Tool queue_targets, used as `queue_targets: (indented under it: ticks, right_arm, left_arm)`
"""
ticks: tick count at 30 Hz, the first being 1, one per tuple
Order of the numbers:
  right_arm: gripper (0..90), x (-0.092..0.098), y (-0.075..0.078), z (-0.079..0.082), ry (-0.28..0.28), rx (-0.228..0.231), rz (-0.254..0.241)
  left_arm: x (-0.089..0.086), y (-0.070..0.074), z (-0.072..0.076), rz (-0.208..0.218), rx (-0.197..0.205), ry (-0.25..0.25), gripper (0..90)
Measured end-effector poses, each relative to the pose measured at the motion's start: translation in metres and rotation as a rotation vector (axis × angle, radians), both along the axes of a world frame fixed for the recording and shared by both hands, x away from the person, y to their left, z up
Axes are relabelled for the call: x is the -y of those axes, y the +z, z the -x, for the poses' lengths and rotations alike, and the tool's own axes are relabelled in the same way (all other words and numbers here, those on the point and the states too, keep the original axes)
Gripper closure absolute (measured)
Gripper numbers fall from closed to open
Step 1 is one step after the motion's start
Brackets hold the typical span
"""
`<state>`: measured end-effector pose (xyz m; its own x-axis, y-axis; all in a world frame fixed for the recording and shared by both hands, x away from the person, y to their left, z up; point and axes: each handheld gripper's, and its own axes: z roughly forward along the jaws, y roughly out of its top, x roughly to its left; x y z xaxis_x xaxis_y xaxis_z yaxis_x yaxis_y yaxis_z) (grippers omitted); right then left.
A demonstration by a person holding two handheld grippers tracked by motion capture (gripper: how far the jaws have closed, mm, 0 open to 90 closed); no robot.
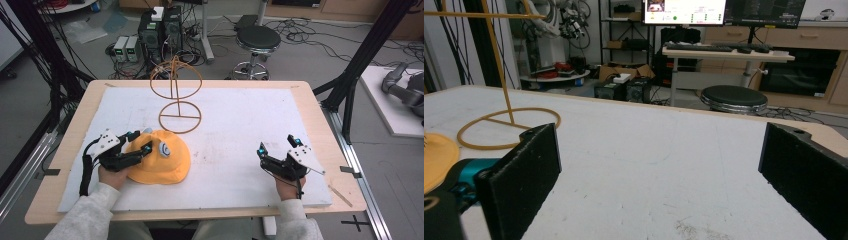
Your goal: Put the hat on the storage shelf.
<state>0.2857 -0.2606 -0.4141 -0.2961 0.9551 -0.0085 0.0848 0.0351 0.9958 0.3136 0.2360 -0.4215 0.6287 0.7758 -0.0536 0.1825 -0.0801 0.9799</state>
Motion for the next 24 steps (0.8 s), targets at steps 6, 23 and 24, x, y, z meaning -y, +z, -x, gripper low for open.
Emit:
queue_targets:
  ticks: [6,23,24]
  right_arm:
    - [2.9,0.0017,0.0006,0.0002,-0.012,0.005,-0.012]
    - [2.9,0.0002,0.0008,0.0001,-0.017,0.005,-0.004]
    - [2.9,0.0001,0.0007,0.0000,-0.017,0.005,-0.005]
  left_arm:
    - [-0.0018,0.0003,0.0008,0.032,-0.041,0.021,47.1]
    - [0.0064,-0.0004,0.0032,-0.050,-0.050,0.024,83.0]
    - [0.0063,0.0002,0.0039,-0.053,-0.047,0.021,84.8]
